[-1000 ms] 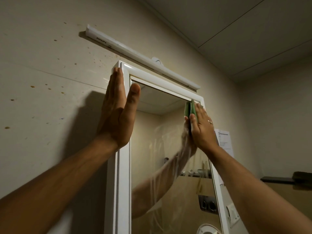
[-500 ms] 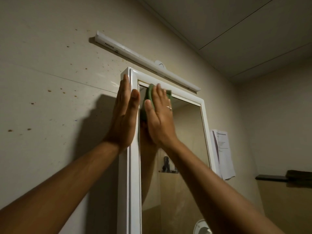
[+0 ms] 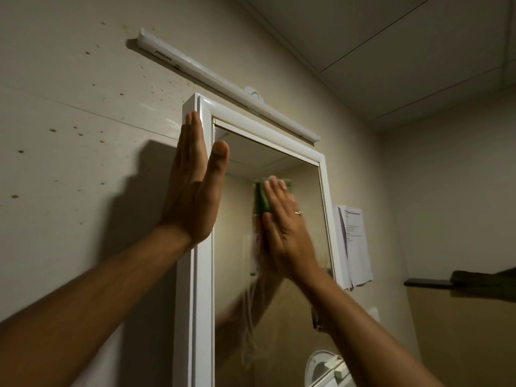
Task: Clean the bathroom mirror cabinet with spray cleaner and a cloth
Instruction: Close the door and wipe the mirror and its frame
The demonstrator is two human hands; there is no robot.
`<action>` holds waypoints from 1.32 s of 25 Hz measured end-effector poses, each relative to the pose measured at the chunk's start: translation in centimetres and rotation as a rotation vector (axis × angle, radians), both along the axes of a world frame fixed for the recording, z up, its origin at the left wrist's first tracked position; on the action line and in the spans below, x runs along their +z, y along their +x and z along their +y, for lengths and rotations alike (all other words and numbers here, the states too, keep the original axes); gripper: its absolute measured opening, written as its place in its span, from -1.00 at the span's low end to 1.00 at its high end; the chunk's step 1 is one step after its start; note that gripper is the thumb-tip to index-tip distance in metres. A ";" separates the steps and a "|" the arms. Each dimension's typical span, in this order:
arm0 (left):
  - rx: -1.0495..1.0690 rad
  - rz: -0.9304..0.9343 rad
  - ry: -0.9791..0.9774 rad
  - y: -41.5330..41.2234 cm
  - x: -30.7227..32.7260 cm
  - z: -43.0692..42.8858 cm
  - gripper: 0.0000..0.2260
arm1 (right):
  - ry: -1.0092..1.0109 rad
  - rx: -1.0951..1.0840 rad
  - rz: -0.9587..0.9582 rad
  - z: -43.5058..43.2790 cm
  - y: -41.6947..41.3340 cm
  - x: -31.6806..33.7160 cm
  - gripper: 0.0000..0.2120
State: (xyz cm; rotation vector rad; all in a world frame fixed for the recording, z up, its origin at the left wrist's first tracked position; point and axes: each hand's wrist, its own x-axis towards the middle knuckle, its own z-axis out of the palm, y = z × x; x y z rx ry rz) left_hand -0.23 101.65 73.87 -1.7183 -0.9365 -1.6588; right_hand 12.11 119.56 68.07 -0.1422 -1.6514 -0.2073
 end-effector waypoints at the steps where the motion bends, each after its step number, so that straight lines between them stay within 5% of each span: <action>1: 0.032 0.004 0.017 0.0 0.0 0.2 -0.02 | -0.084 0.005 0.043 3.2 1.7 0.0 -0.46; 5: 0.042 0.017 0.056 0.0 -0.3 0.9 -0.02 | -0.300 0.021 0.111 9.6 5.0 0.3 -0.42; 11: -0.002 0.012 0.045 0.0 -0.3 0.8 -0.04 | -0.373 0.064 0.106 7.0 2.9 -4.0 -0.35; 16: -0.139 0.046 -0.062 -0.8 -0.1 -0.6 -0.02 | -0.119 -0.013 0.016 -5.1 -3.0 1.4 -0.40; 21: -0.175 0.020 -0.123 -0.7 -0.1 -1.3 -0.02 | 0.019 0.043 -0.114 -10.4 -4.9 -2.7 -0.38; 27: 0.058 0.022 0.024 0.5 -1.9 0.4 -0.07 | 0.046 -0.045 -0.150 -5.4 -2.2 -5.6 -0.41; 33: 0.120 0.080 0.095 -0.4 -1.7 1.4 -0.10 | -0.282 0.039 0.039 7.7 3.6 -1.6 -0.43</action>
